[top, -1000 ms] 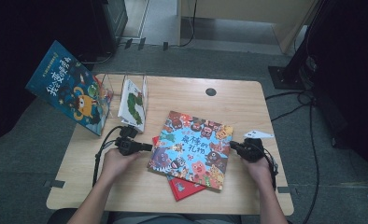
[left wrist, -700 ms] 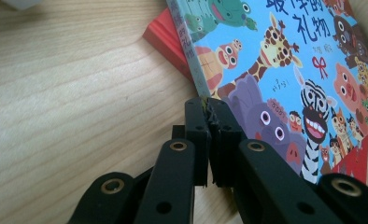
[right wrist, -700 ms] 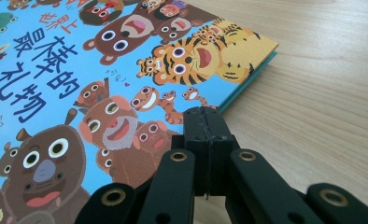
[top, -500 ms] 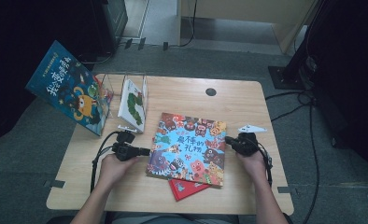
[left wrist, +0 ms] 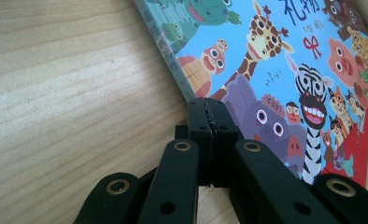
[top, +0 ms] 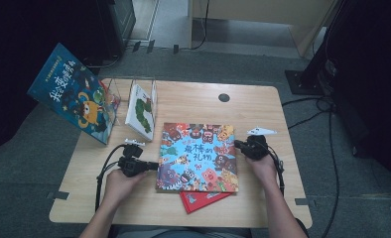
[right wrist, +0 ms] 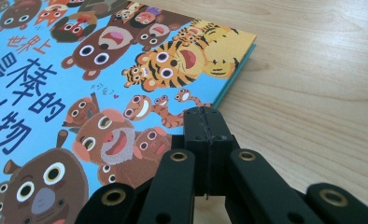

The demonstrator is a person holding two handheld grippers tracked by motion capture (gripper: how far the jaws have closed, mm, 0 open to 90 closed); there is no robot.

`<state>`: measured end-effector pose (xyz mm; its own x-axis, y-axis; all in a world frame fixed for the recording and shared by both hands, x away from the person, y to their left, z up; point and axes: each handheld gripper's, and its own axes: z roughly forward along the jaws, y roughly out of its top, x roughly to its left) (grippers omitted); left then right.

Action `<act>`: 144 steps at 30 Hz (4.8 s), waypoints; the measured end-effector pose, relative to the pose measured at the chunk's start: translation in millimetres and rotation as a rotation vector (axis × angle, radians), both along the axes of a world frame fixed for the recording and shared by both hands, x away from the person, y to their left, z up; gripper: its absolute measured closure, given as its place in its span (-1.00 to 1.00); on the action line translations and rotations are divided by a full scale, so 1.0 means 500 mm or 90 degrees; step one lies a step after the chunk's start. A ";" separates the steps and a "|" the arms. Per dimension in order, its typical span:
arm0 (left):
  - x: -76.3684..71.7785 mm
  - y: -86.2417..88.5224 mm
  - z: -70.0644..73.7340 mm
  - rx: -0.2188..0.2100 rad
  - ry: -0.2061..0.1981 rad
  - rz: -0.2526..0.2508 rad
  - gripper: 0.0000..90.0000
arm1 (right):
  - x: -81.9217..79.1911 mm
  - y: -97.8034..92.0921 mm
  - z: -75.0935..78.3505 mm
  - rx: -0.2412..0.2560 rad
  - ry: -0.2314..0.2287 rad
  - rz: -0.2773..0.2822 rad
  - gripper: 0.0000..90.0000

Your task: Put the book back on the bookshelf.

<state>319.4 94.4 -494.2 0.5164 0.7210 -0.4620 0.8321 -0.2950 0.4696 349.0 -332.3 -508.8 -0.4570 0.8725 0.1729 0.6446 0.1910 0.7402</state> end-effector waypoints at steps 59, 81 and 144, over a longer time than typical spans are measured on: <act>-0.055 -0.091 -0.010 -0.050 0.016 -0.049 1.00 | 0.006 -0.015 0.020 -0.009 -0.044 -0.054 1.00; 0.031 -0.095 0.027 -0.022 -0.005 -0.068 0.99 | -0.104 -0.045 0.013 -0.018 -0.052 -0.042 1.00; 0.091 0.005 0.032 -0.010 -0.031 0.028 0.99 | -0.126 -0.117 -0.016 -0.007 -0.003 -0.073 1.00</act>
